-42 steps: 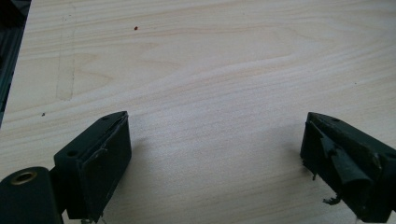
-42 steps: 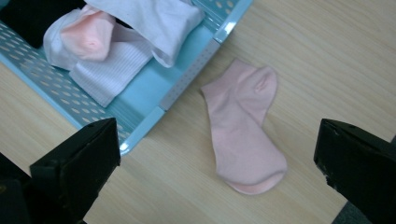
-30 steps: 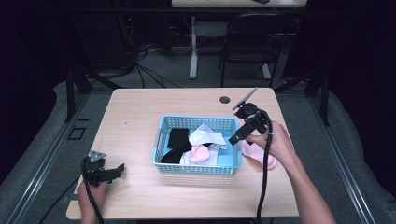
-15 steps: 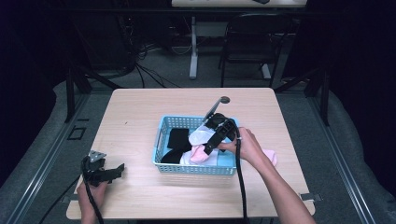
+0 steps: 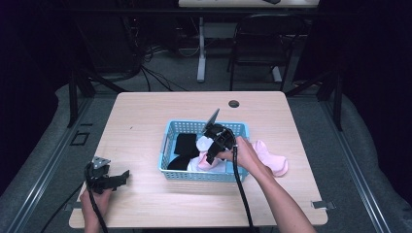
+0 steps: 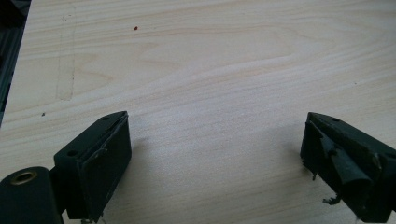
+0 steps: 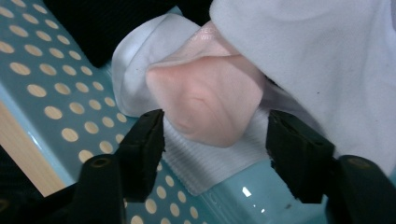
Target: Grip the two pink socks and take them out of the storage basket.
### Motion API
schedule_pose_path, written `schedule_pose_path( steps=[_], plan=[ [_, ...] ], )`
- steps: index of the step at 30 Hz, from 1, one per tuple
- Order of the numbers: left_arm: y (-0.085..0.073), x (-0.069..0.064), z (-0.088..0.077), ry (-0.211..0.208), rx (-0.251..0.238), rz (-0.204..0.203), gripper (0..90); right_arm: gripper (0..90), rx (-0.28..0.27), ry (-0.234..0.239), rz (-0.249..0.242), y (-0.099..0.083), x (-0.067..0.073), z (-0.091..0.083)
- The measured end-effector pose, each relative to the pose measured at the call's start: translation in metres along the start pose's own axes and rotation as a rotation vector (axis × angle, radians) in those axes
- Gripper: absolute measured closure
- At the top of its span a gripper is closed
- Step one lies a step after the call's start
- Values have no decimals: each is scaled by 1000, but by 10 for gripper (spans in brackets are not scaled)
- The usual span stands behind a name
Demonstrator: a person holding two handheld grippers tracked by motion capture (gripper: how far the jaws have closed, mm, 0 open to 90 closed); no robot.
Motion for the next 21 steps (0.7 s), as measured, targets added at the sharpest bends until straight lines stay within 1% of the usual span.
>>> schedule_pose_path(
  steps=[1, 3, 4, 5, 6, 7, 8, 10, 11, 12, 13, 14, 16, 17, 18, 19, 20, 21],
  plan=[
    [0, 0, 0, 1, 1, -1, 87, 433, 5, -2, -3, 1, 0, 2],
    [0, 0, 0, 1, 0, 0, 87, 461, 12, -3, 11, 2, 2, 5],
    [0, 0, 0, 1, -1, 0, 87, 471, 31, -11, 0, 4, 1, 6],
    [0, 0, 0, 0, 0, -1, 87, 482, 25, -7, 11, 4, 0, 8],
    [0, 0, 0, 0, 0, -2, 87, 497, 35, -8, 14, 5, -2, 10],
    [0, 0, 0, 0, 0, -2, 87, 503, 28, -9, 19, 6, -4, 13],
    [0, 0, 0, 0, 0, -1, 87, 519, 43, -8, 23, 6, -4, 14],
    [0, 0, 0, 0, -1, -1, 87, 551, 51, -5, 26, 7, -5, 15],
    [0, 0, 0, 0, 0, 0, 87, 573, 46, -7, 33, 7, -5, 17],
    [0, 0, 0, 0, 0, 0, 87, 617, 50, -5, 27, 7, -6, 18],
    [0, 0, 0, 0, 0, 0, 87, 617, 50, -5, 27, 7, -6, 18],
    [0, 0, 0, 1, 0, 0, 87, 676, 65, -11, 27, 8, -4, 19],
    [0, 0, 0, 1, 0, 0, 87, 747, 56, -29, 17, 8, -3, 22],
    [0, 0, 0, 1, 0, 0, 87, 747, 56, -29, 17, 8, -3, 22],
    [0, 0, 0, 1, -1, 0, 87, 810, 52, -29, 14, 7, -1, 25],
    [0, 0, 0, 1, -1, 0, 87, 839, 46, -39, -1, 6, -1, 24],
    [0, 0, 0, 1, 0, 0, 87, 849, 35, -45, -3, 5, 0, 21],
    [0, 0, 0, 0, 0, 0, 87, 856, 12, -39, 10, 4, 2, 20]
  ],
)
Point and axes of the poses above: each handheld gripper's, and its own axes: z roughly forward along the jaws, y roughly out of its top, x roughly to its left, the point moved 2 cm from there along z, roughly forward along the jaws, and after that the axes turned 9 degrees about -y, right-handed, at the moved point
